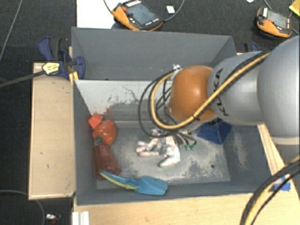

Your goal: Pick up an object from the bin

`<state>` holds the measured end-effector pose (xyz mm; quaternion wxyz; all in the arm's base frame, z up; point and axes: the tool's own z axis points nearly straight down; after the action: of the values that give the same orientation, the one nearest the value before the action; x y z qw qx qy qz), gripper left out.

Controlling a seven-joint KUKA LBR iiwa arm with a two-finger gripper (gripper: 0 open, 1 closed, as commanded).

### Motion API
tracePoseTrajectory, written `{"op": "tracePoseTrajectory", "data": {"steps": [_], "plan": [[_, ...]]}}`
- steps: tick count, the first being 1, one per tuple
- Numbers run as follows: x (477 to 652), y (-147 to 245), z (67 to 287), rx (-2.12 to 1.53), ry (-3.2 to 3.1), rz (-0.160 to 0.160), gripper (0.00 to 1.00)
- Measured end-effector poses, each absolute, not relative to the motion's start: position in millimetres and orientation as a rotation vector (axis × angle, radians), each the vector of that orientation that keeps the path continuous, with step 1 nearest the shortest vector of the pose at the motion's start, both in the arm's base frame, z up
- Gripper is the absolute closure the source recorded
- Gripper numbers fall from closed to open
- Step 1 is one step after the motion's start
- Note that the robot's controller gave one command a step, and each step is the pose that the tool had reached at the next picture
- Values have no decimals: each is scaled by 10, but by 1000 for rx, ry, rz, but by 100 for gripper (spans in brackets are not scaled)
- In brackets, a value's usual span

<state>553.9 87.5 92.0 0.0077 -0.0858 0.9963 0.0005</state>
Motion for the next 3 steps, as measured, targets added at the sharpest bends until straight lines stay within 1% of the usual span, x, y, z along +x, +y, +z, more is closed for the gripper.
{"op": "tracePoseTrajectory", "data": {"steps": [1,2,3], "plan": [[5542,822,851,-258,3112,4,100],[5820,1129,726,-181,3112,6,100],[5698,681,1847,-207,3120,1,100]]}}
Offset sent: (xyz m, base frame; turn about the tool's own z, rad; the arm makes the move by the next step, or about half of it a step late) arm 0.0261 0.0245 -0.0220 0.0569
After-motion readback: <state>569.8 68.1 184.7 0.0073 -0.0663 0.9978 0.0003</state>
